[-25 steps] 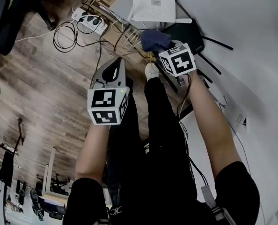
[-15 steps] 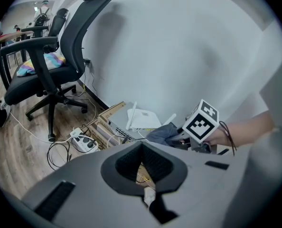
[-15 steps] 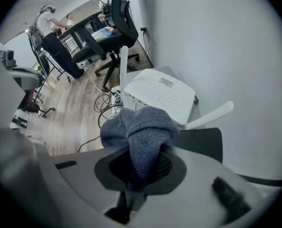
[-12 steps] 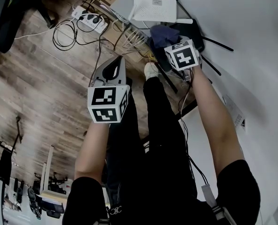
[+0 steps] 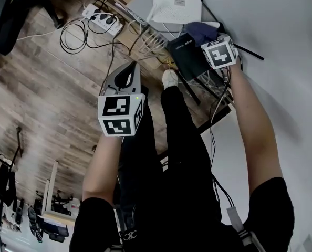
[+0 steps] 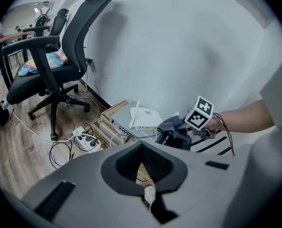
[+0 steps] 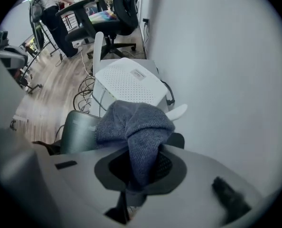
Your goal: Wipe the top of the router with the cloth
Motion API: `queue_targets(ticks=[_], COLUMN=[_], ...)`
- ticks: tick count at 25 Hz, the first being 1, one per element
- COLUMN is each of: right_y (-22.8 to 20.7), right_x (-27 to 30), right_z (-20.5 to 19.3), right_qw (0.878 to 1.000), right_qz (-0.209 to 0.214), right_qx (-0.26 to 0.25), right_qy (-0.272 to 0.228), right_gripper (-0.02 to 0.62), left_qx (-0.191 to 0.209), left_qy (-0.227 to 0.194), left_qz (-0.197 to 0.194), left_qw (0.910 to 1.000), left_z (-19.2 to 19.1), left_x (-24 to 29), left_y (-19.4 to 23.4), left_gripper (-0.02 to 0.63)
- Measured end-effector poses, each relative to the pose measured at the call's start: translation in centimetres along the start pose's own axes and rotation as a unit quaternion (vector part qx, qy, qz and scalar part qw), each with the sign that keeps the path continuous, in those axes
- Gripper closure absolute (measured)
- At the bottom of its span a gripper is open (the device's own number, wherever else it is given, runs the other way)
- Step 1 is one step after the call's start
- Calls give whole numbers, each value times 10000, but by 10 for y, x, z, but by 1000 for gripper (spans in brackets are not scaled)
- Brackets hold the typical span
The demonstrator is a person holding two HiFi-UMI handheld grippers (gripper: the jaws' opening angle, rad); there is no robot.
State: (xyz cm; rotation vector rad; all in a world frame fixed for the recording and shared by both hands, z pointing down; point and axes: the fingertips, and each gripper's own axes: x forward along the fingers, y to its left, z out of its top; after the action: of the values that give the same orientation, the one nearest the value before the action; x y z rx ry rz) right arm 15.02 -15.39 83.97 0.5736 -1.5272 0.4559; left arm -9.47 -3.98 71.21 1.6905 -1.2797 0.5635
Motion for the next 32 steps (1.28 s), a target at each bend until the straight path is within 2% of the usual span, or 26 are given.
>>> queue_targets(ticks=[6, 11, 16, 18, 20, 24, 28, 32], right_y=[-29, -40, -60, -69, -77, -83, -76, -67], right_x=[3, 5, 6, 8, 11, 13, 11, 10], right_z=[-8, -8, -12, -14, -18, -21, -31, -50], right_qw=[9971, 9940, 9826, 9798, 9824, 9876, 9836, 9748], right_qz=[-370, -466, -925, -1094, -1159, -1063, -789, -403], right_qx=[-641, -960, -1566, -1615, -1383, -976, -1175, -1469], right_qy=[170, 231, 385, 439, 493, 622, 1116, 1631], right_gripper=[540, 540, 540, 540, 540, 540, 541, 541], left_qx=[-92, -86, -87, -116, -161, -181, -151, -206], left_qy=[23, 66, 90, 81, 70, 39, 60, 31], left_qz=[-20, -20, -3, 14, 33, 5, -26, 3], left_qw=[10000, 9999, 9999, 9999, 9998, 9998, 9999, 9998], left_z=[-5, -6, -7, -6, -5, -2, -3, -2], left_x=[4, 7, 9, 11, 13, 18, 20, 21], left_y=[2, 1, 1, 2, 2, -2, -5, -3], left_gripper=[601, 601, 601, 601, 601, 601, 601, 601])
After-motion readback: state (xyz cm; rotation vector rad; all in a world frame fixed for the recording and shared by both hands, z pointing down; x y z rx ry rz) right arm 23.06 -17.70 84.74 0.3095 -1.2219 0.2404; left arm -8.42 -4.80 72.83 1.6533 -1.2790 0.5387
